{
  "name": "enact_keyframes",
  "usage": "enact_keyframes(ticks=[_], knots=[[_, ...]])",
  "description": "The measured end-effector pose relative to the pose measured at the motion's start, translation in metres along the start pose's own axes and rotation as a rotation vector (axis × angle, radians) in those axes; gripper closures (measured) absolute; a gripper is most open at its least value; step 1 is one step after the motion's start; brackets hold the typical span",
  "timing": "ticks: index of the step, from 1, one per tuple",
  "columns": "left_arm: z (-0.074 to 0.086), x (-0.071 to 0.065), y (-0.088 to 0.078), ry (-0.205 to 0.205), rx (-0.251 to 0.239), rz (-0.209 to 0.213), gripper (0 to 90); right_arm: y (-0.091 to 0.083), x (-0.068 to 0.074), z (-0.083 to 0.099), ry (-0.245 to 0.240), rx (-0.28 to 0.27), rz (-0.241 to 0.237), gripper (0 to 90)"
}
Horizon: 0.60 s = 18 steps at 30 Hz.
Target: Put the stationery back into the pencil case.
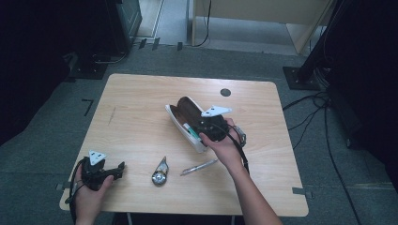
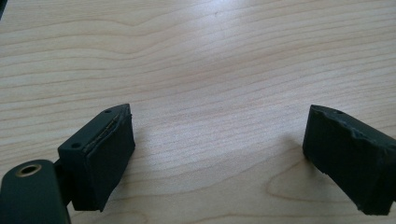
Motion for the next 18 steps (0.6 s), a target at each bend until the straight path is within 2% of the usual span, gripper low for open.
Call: enact_keyframes(ticks=[2,6,7,8,10,13,15,18], knots=[[0.000,0.000,0.000,-0.001,0.000,0.000,9.1,-0.014,0.003,0.006,-0.022,-0.023,-0.022,68.2],[0.000,0.000,0.000,0.000,0.000,0.000,9.1,-0.028,0.005,0.015,-0.045,-0.034,-0.041,68.2],[0.000,0.000,0.000,0.002,0.002,0.000,9.1,-0.035,0.007,0.022,-0.056,-0.043,-0.060,68.2],[0.000,0.000,0.000,0.002,0.002,0.000,9.1,-0.035,0.007,0.022,-0.056,-0.043,-0.060,68.2],[0.000,0.000,0.000,-0.001,0.000,0.000,9.1,-0.044,0.008,0.035,-0.071,-0.046,-0.076,68.3],[0.000,0.000,0.000,-0.001,0.001,0.000,9.1,-0.048,0.007,0.045,-0.070,-0.046,-0.084,68.3],[0.000,0.000,0.000,-0.001,0.000,0.000,9.1,-0.050,0.005,0.061,-0.052,-0.048,-0.112,68.1],[0.000,0.000,0.000,0.000,0.001,0.000,9.1,-0.049,0.003,0.071,-0.041,-0.049,-0.134,68.0]])
Point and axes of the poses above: each handheld gripper's, and its own axes: y roughly forward along the jaws, z roughly out of its underside, x roughly to its left, the point moved 4 cm from there along y, roughly forward along the jaws, and after that the axes turned 9 degrees about -z, right-handed, at the moved point
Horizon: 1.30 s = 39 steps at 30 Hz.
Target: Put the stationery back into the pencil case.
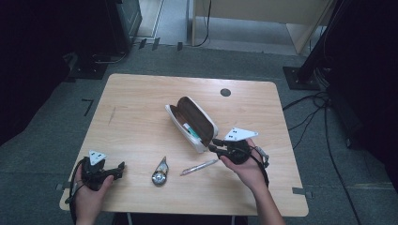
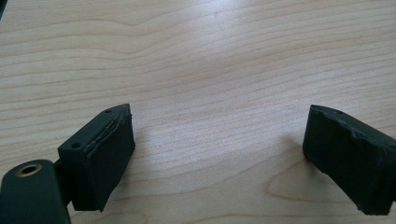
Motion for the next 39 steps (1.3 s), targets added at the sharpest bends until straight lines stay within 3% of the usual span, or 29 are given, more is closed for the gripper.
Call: enact_keyframes(ticks=[3,6,13,22,26,34,39], knots=[[0.000,0.000,0.000,0.000,0.000,0.000,9.1,0.002,-0.002,0.012,0.011,0.025,-0.015,67.7],[0.000,0.000,0.000,0.000,0.001,0.000,9.1,0.006,-0.002,0.023,-0.007,0.054,-0.057,66.9],[0.000,0.000,0.000,0.000,-0.001,0.000,9.1,0.020,-0.004,0.044,-0.015,0.129,-0.094,67.4],[0.000,0.000,0.000,0.000,0.000,0.000,9.1,0.030,-0.013,0.057,0.021,0.139,-0.114,66.8],[0.000,0.000,0.000,0.000,0.000,0.000,9.1,0.033,-0.013,0.060,0.002,0.137,-0.154,59.2],[0.000,0.000,0.000,0.000,0.000,0.000,9.1,0.035,-0.012,0.061,-0.034,0.145,-0.139,59.8],[0.000,0.000,0.000,0.000,0.000,0.000,9.1,0.037,-0.013,0.064,-0.058,0.163,-0.134,53.8]])
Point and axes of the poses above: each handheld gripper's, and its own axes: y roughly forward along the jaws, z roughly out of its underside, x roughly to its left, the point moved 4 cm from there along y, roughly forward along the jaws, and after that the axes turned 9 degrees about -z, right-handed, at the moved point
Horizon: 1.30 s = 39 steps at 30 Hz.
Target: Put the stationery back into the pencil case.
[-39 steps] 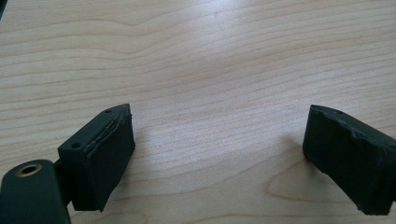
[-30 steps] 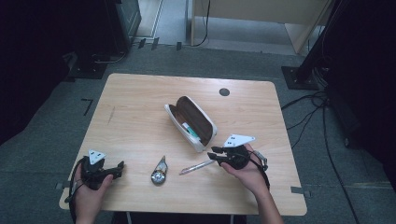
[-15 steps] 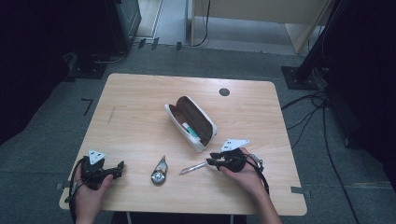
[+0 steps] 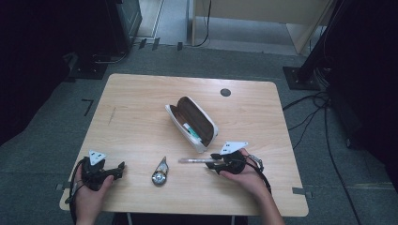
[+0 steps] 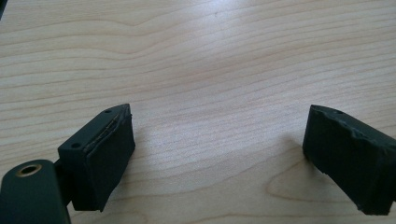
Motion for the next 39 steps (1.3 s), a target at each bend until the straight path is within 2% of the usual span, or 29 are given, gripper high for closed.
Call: enact_keyframes(ticks=[3,4,6,7,12,15,17,21,27,31,34,38,39], knots=[[0.000,0.000,0.000,0.000,-0.001,0.000,9.1,-0.001,0.000,0.000,0.001,0.003,0.002,55.1],[0.000,0.000,0.000,0.000,-0.001,0.000,9.1,-0.002,0.000,0.001,0.004,0.006,0.015,58.9],[0.000,0.000,0.000,0.000,0.000,0.000,9.1,-0.002,0.000,0.001,0.001,0.004,0.020,60.8],[0.000,0.000,0.000,0.000,0.000,0.000,9.1,-0.002,0.000,0.002,0.005,0.001,0.037,65.4],[0.000,0.000,0.000,0.000,0.000,0.001,9.1,0.001,0.008,0.001,-0.016,0.007,0.039,73.1],[0.000,0.000,0.000,0.000,0.000,0.001,9.1,0.004,0.012,0.000,-0.016,0.006,0.032,74.3],[0.000,0.000,0.000,0.000,0.000,0.001,9.1,0.006,0.016,0.000,-0.015,-0.004,0.048,75.0],[0.000,0.000,0.000,0.000,0.000,0.001,9.1,0.009,0.019,-0.001,0.000,-0.019,0.038,73.0],[0.000,0.000,0.000,0.000,0.000,0.000,9.1,0.015,0.022,-0.003,-0.041,-0.028,0.054,76.5],[0.000,0.000,0.000,0.000,-0.001,0.000,9.1,0.013,0.021,-0.001,-0.006,-0.042,0.041,78.7],[0.000,0.000,0.000,0.000,0.000,0.000,9.1,0.013,0.022,-0.001,-0.029,-0.036,0.057,79.5],[0.000,0.000,0.000,0.000,0.000,0.000,9.1,0.013,0.024,-0.002,-0.027,-0.021,0.083,80.6],[0.000,0.000,0.000,0.000,0.000,0.001,9.1,0.013,0.025,-0.003,0.004,-0.015,0.077,80.8]])
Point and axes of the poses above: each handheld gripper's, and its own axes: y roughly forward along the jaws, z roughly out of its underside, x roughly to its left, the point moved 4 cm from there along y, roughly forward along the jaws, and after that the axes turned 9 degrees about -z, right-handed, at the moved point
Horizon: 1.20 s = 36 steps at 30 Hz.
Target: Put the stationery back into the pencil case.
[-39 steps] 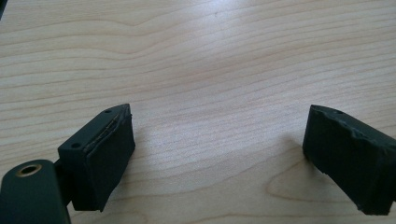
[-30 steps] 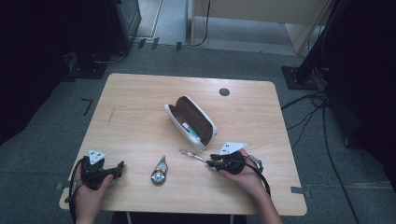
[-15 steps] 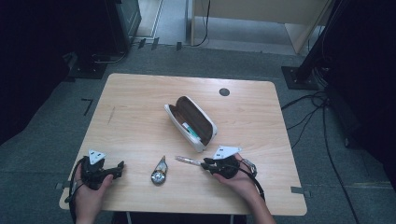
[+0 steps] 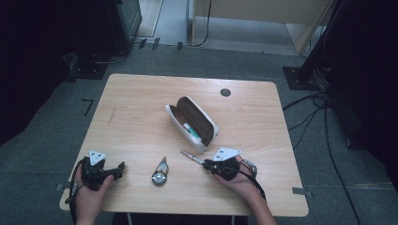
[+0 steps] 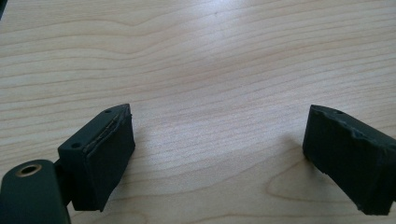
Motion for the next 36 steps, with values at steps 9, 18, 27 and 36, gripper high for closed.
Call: enact_keyframes(ticks=[9,18,27,36], knots=[[0.000,0.000,0.000,0.000,0.001,0.000,9.1,-0.014,0.002,-0.008,0.065,-0.072,-0.038,80.9],[0.000,0.000,0.000,-0.001,0.000,0.000,9.1,-0.028,0.015,-0.033,0.061,-0.124,-0.051,80.9],[0.000,0.000,0.000,-0.001,0.000,0.000,9.1,-0.040,0.020,-0.064,0.067,-0.164,-0.049,80.9],[0.000,0.000,0.000,-0.001,0.000,0.000,9.2,-0.046,0.019,-0.085,0.081,-0.207,-0.028,80.9]])
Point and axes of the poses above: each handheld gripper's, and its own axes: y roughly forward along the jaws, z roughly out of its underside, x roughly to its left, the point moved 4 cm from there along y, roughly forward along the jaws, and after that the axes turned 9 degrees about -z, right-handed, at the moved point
